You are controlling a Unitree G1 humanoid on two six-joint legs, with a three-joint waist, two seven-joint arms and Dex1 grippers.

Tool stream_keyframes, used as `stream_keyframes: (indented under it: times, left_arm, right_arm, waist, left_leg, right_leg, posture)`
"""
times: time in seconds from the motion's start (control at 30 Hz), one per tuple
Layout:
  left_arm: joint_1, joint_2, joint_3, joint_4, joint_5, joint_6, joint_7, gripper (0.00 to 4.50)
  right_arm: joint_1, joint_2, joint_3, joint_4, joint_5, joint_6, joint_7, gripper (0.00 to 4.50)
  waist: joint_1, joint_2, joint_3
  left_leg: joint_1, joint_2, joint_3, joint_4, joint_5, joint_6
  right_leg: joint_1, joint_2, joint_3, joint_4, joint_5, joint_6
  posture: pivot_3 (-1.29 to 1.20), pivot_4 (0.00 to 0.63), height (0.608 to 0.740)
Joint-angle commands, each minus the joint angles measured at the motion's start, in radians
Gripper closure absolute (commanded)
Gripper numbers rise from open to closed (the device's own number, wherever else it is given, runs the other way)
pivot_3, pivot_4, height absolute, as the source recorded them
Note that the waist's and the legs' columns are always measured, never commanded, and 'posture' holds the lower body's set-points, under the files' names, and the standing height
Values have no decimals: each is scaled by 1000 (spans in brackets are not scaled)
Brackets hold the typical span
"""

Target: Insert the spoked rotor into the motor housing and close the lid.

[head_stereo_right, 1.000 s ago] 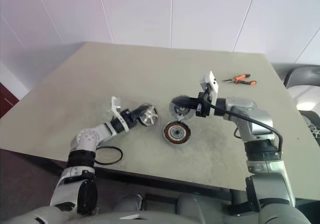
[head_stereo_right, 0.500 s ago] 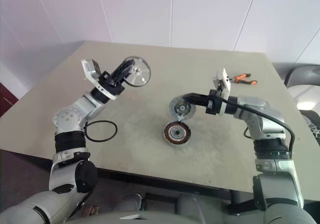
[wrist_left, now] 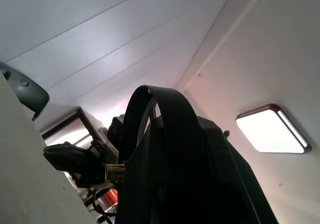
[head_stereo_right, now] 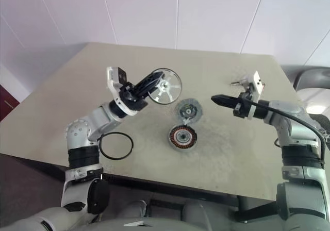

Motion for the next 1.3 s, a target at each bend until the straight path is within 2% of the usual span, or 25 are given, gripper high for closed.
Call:
stream_keyframes:
  times: [0.03, 0.27, 0.63, 1.03, 1.3]
  left_arm:
    - [-2, -8, -25, -14, -86, -4, 45, 4161]
    - [-6, 0, -48, 57, -163, -17, 126, 4161]
    - [37, 12, -112, 118, -151, 9, 140, 4161]
    - [79, 18, -168, 215, 28, 16, 59, 4161]
    - [56, 13, -158, 272, 109, 18, -6, 4161]
  right_arm:
    - [-1, -20, -39, -17, 6, -22, -3, 4500]
    - [22, -19, -51, -22, 7, -29, -8, 4500]
    - [27, -12, -47, -19, 10, -34, -14, 4500]
    - [55, -1, -52, -65, 28, -17, -41, 4500]
    - [85, 0, -68, -117, 47, 8, -71, 4500]
  waist:
    - [0, 0, 0]
    - [4, 0, 0]
    - [4, 0, 0]
    - [2, 0, 0]
    - [4, 0, 0]
  left_leg:
    - [0, 0, 0, 0, 0, 0]
    - [0, 0, 0, 1, 0, 0]
    - [0, 0, 0, 0, 0, 0]
    - [0, -1, 0, 0, 0, 0]
    - [0, -1, 0, 0, 0, 0]
  right_leg:
    - [0, 0, 0, 0, 0, -1]
    - [1, 0, 0, 0, 0, -1]
    - [0, 0, 0, -1, 0, -1]
    - [0, 0, 0, -1, 0, -1]
    - [0, -1, 0, -2, 0, -1]
  posture:
    - [0, 0, 740]
    - [0, 0, 740]
    - [0, 0, 740]
    - [0, 0, 740]
    - [0, 0, 740]
